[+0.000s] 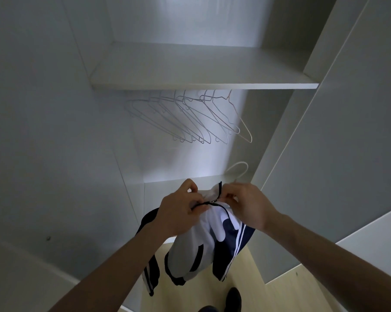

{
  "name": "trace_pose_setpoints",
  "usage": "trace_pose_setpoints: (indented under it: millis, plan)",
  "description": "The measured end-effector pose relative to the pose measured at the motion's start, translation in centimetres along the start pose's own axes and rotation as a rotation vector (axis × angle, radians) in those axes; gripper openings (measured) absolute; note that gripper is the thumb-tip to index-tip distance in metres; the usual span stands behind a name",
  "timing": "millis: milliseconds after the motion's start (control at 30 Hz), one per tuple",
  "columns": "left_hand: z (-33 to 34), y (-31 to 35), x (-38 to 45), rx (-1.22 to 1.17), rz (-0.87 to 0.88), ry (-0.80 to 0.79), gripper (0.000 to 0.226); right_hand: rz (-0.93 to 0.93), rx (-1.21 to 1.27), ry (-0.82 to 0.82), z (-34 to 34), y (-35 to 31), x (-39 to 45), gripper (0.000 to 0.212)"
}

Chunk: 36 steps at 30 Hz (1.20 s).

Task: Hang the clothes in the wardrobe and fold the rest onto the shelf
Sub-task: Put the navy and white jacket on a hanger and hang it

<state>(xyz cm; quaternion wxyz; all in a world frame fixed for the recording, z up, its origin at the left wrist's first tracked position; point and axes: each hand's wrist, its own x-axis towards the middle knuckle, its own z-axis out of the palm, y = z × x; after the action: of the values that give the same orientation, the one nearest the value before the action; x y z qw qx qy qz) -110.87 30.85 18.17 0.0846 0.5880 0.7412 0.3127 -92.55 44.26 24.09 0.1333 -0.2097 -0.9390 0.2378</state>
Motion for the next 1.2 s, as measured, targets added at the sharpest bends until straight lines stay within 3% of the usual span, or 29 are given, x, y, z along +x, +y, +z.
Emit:
trace_pose_setpoints:
  millis: [67, 200, 300, 433, 633, 867, 967, 1067, 1200]
  plan:
    - [-0.2, 0.3, 0.2, -0.005, -0.004, 0.006, 0.021, 0.058, 0.103, 0.002, -0.8, -0.1, 0.0, 0.013]
    - [-0.3, 1.0, 0.4, 0.029, 0.005, 0.017, 0.022, 0.430, 0.293, -0.088, -1.6, 0.2, 0.6, 0.004]
    - [-0.4, 1.1, 0.7, 0.036, -0.005, 0.005, 0.024, 0.532, 0.398, -0.098, -1.4, -0.2, 0.5, 0.003]
    - [-0.5, 1.3, 0.7, 0.042, -0.029, -0.037, 0.027, 0.491, 0.358, -0.108, -0.5, 0.0, 0.4, 0.005]
    - [-0.3, 1.5, 0.5, -0.031, -0.053, -0.078, 0.023, 0.203, -0.100, -0.081, -0.9, -0.4, 0.7, 0.013]
    - [1.0, 1.3, 0.4, 0.054, 0.054, 0.060, 0.023, 0.312, -0.270, -0.161, 0.5, 0.5, 1.5, 0.016]
    - [1.1, 0.8, 0.6, 0.071, 0.054, 0.016, 0.020, 0.293, -0.223, -0.118, 0.5, 0.7, 1.5, 0.016]
    - [0.4, 0.3, 1.0, -0.084, -0.125, -0.095, 0.013, 0.266, -0.050, -0.061, -0.1, 0.6, 1.3, 0.015]
    - [0.4, 0.6, 1.4, -0.399, -0.330, 0.015, 0.007, 0.374, 0.311, 0.249, 0.0, 0.6, 0.3, 0.010]
